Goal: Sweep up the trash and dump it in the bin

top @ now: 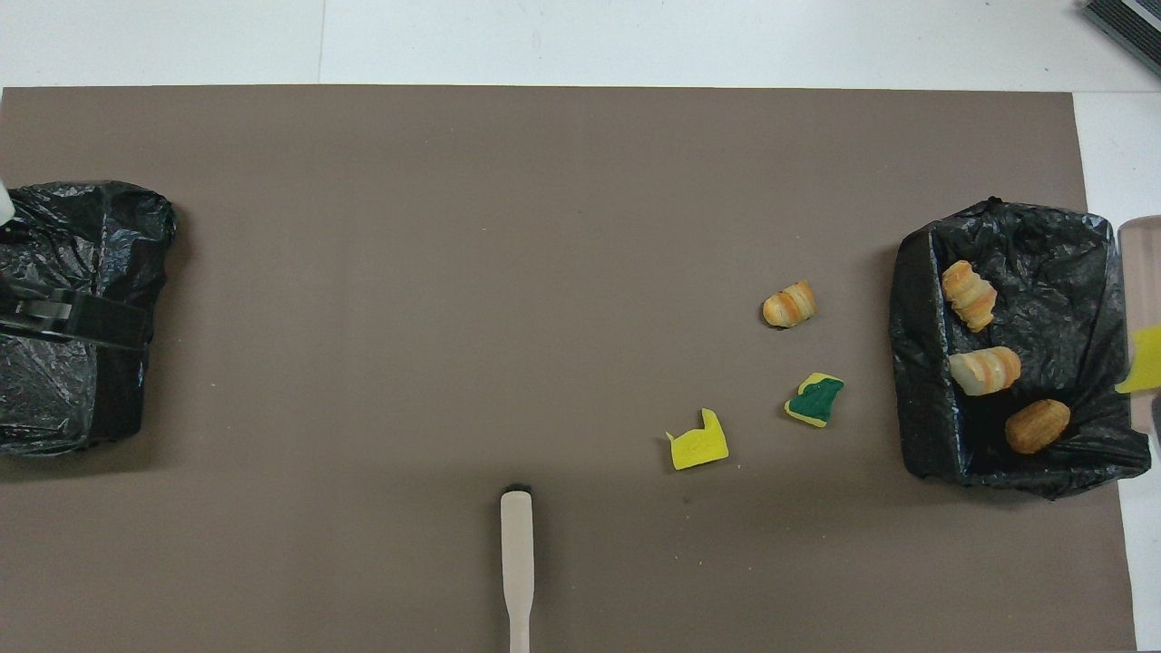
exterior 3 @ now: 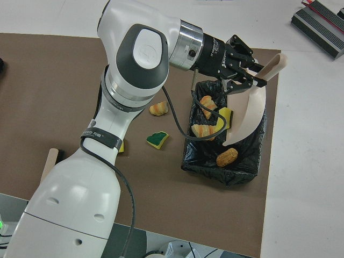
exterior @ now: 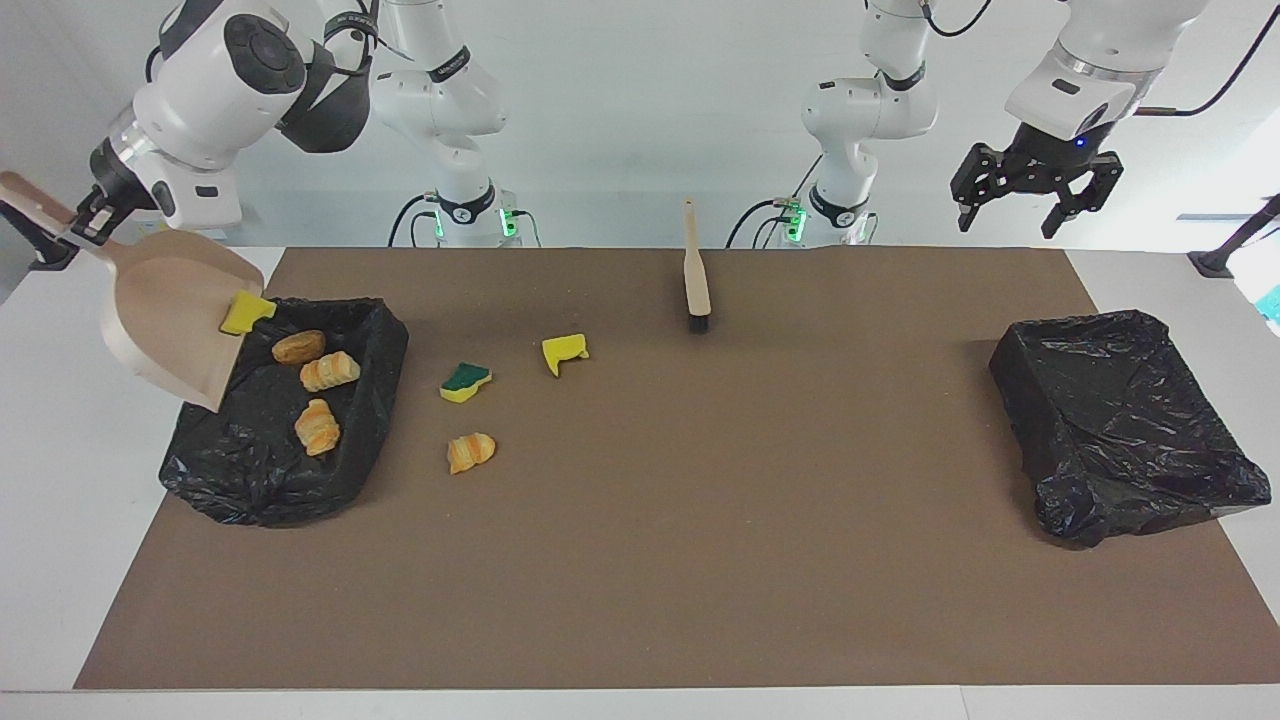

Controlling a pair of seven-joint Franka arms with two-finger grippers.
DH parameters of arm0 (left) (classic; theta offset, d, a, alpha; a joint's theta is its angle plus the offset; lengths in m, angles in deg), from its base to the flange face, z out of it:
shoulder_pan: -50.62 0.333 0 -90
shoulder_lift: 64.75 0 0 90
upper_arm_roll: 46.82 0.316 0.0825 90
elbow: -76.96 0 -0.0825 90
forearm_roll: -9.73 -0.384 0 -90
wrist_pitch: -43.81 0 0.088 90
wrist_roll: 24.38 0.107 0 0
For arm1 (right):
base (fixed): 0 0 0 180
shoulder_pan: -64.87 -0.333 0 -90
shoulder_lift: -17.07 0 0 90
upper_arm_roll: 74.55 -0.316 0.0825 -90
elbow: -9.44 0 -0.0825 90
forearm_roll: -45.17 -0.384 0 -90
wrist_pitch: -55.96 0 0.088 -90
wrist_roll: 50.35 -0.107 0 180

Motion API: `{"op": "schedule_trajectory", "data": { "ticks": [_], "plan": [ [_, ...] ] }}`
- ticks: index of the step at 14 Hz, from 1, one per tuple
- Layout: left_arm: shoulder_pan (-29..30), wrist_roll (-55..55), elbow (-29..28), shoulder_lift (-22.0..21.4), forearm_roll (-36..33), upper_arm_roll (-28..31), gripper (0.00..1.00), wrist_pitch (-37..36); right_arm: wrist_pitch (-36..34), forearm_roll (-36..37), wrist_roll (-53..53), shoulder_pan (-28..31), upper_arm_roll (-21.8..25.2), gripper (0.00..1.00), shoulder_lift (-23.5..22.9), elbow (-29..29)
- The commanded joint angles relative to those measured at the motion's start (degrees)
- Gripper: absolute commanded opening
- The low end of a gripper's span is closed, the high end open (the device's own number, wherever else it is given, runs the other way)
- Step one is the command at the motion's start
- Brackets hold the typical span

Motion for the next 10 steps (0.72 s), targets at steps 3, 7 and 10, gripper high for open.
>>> {"op": "schedule_trajectory", "data": {
  "ticks": [3,7,10],
  "plan": [
    [0.7,0.9,0.3,0.0,-1.0,-0.8,1.0,0.2,4.0,-4.1,3.9,1.0,0.0,0.0,0.8,-1.0],
    [0.7,0.8,0.0,-0.1,-0.9,-0.8,1.0,-0.2,3.5,-11.7,2.7,2.0,0.6,0.0,0.3,-0.5],
    [0.7,0.8,0.0,-0.1,-0.9,-0.8,1.0,-0.2,2.5,-21.1,-1.7,2.2,0.7,0.0,0.4,-0.6]
  ]
}}
